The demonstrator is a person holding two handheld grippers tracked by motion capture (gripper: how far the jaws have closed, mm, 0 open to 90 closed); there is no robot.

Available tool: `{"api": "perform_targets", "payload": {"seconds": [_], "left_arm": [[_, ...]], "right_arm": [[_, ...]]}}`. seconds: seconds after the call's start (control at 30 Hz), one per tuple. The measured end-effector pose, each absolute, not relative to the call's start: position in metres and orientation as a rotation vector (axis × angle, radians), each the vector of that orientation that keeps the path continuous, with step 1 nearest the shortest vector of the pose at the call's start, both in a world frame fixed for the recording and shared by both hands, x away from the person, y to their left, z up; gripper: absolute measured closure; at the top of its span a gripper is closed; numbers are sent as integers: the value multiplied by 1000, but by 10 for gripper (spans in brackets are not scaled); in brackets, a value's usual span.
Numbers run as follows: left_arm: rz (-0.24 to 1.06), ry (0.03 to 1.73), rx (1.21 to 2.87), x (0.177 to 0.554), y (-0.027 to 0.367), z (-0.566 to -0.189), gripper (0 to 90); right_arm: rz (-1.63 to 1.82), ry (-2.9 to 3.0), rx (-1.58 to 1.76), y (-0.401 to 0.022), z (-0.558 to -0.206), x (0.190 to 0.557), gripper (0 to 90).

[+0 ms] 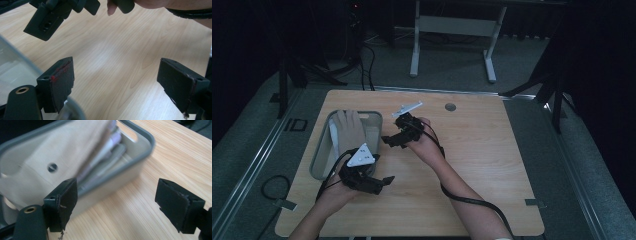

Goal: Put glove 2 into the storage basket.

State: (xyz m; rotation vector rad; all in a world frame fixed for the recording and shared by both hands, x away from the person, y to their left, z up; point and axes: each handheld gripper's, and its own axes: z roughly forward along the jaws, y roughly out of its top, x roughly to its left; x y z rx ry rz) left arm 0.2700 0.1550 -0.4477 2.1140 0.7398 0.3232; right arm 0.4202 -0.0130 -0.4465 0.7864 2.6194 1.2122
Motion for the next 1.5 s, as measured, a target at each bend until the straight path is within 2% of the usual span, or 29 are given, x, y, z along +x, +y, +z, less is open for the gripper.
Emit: {"api": "perform_targets", "payload": {"seconds": [0.77, 1.5], "left_arm": [[210, 652, 2164, 276, 96, -498, 147], [123, 614, 2169, 285, 72, -532, 147]], "right_arm": [[1180, 2588, 891, -90, -490, 410, 179], [1184, 2619, 908, -134, -530, 388, 178]]}}
